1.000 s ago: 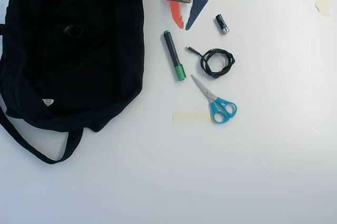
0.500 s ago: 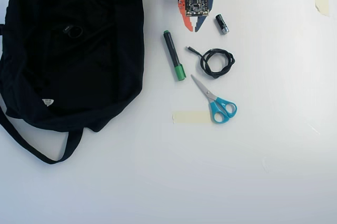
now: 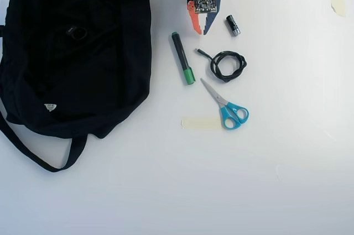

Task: Put the bike light into the black bag

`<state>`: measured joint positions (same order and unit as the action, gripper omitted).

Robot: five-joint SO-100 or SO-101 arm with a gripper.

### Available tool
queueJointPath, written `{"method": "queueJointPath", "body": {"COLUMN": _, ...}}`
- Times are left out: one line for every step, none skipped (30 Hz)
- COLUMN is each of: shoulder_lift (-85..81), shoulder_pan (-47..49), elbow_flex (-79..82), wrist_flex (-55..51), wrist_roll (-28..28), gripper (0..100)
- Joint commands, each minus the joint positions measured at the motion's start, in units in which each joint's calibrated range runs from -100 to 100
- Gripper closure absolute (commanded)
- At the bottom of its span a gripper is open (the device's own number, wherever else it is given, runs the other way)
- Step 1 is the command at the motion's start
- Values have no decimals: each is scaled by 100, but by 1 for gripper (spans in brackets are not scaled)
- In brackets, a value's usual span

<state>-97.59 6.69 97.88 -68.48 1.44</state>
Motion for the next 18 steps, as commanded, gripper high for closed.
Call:
{"method": "queueJointPath", "body": {"shoulder_lift": -166, "shoulder_pan": 34, "elbow_flex": 140, "wrist_flex": -464, "wrist_roll": 29, "gripper": 98}}
{"method": "queueJointPath", "body": {"shoulder_lift": -166, "shoulder_pan": 42, "elbow_flex": 140, "wrist_flex": -464, "wrist_roll": 29, "gripper": 98}}
{"method": "queueJointPath", "body": {"shoulder_lift": -166, "shoulder_pan": 42, "elbow_flex": 140, "wrist_flex": -464, "wrist_roll": 13, "gripper": 98}}
{"method": "queueJointPath", "body": {"shoulder_lift": -166, "shoulder_pan": 34, "elbow_flex": 140, "wrist_flex": -464, "wrist_roll": 3, "gripper": 98}}
{"method": "queueJointPath", "body": {"shoulder_lift": -166, "shoulder_pan": 19, "elbow_flex": 140, "wrist_flex": -464, "wrist_roll": 3, "gripper": 98}}
{"method": "queueJointPath", "body": {"shoulder_lift": -166, "shoulder_pan": 12, "elbow_flex": 140, "wrist_flex": -464, "wrist_roll": 3, "gripper": 98}}
{"method": "queueJointPath", "body": {"shoulder_lift": -166, "shoulder_pan": -18, "elbow_flex": 140, "wrist_flex": -464, "wrist_roll": -8, "gripper": 98}}
{"method": "queueJointPath", "body": {"shoulder_lift": -166, "shoulder_pan": -18, "elbow_flex": 140, "wrist_flex": -464, "wrist_roll": -8, "gripper": 98}}
{"method": "queueJointPath", "body": {"shoulder_lift": -166, "shoulder_pan": -18, "elbow_flex": 140, "wrist_flex": -464, "wrist_roll": -8, "gripper": 98}}
{"method": "queueJointPath", "body": {"shoulder_lift": -166, "shoulder_pan": -18, "elbow_flex": 140, "wrist_flex": -464, "wrist_roll": -8, "gripper": 98}}
{"method": "queueJointPath", "body": {"shoulder_lift": -166, "shoulder_pan": -18, "elbow_flex": 140, "wrist_flex": -464, "wrist_roll": -13, "gripper": 98}}
{"method": "queueJointPath", "body": {"shoulder_lift": -166, "shoulder_pan": -18, "elbow_flex": 140, "wrist_flex": -464, "wrist_roll": -13, "gripper": 98}}
{"method": "queueJointPath", "body": {"shoulder_lift": -166, "shoulder_pan": -18, "elbow_flex": 140, "wrist_flex": -464, "wrist_roll": -13, "gripper": 98}}
{"method": "queueJointPath", "body": {"shoulder_lift": -166, "shoulder_pan": -18, "elbow_flex": 140, "wrist_flex": -464, "wrist_roll": -13, "gripper": 98}}
{"method": "queueJointPath", "body": {"shoulder_lift": -166, "shoulder_pan": -18, "elbow_flex": 140, "wrist_flex": -464, "wrist_roll": -13, "gripper": 98}}
{"method": "queueJointPath", "body": {"shoulder_lift": -166, "shoulder_pan": -18, "elbow_flex": 140, "wrist_flex": -464, "wrist_roll": -13, "gripper": 98}}
{"method": "queueJointPath", "body": {"shoulder_lift": -166, "shoulder_pan": -18, "elbow_flex": 140, "wrist_flex": -464, "wrist_roll": -13, "gripper": 98}}
{"method": "queueJointPath", "body": {"shoulder_lift": -166, "shoulder_pan": -18, "elbow_flex": 140, "wrist_flex": -464, "wrist_roll": -13, "gripper": 98}}
